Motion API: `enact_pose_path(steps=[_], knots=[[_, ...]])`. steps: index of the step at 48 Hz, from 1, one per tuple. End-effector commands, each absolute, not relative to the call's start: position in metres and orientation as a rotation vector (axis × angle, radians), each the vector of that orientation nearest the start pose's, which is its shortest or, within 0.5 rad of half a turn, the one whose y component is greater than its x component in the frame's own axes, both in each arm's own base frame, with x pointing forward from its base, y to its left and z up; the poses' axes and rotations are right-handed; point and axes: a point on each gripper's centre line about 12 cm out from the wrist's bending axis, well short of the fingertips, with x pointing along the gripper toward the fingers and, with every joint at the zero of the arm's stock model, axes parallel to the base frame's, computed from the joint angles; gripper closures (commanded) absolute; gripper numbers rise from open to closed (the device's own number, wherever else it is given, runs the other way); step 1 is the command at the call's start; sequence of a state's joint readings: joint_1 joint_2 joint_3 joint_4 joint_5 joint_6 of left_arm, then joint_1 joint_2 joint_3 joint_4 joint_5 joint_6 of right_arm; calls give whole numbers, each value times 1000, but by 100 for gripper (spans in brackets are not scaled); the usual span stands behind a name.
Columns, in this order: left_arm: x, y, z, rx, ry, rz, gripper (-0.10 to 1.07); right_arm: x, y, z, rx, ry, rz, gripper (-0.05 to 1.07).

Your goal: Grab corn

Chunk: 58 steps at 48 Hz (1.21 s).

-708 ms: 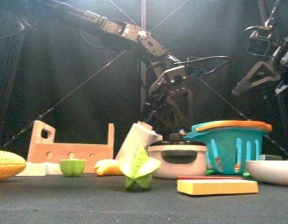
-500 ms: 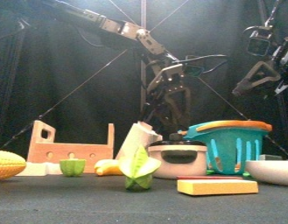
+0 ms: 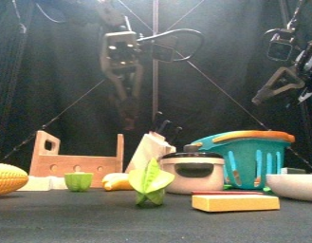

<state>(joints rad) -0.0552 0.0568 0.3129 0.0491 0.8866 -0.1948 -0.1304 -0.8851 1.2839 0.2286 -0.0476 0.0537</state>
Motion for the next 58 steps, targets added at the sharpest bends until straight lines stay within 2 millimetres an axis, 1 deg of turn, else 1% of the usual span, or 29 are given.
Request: enact_pose_path(steps=[1,6,13,20,21,25,35,40,46,53,58], knots=[[377,-28,213,-68,1221,102,4,194,-28,211,300,315,-195,101],[362,-39,215,-89,1206,148,4,194,-30,211,301,314,-203,101],[343,-49,217,-124,1174,215,4,194,-31,211,302,314,-207,101],[314,-54,205,-158,1183,284,4,194,-31,211,303,313,-210,101],[307,-56,202,-176,1190,296,4,193,-31,211,303,315,-210,101],[289,-61,194,-212,1203,322,4,193,-32,210,307,315,-216,101],[258,-71,185,-345,1178,389,4,193,-38,213,313,305,-245,101],[248,-81,180,-384,1175,402,4,193,-40,214,313,302,-255,101],[241,-94,176,-416,1173,398,4,193,-42,214,315,299,-263,101],[239,-105,170,-438,1172,394,4,193,-42,216,315,294,-264,101],[240,-106,162,-443,1181,419,4,193,-42,216,313,291,-264,101]])
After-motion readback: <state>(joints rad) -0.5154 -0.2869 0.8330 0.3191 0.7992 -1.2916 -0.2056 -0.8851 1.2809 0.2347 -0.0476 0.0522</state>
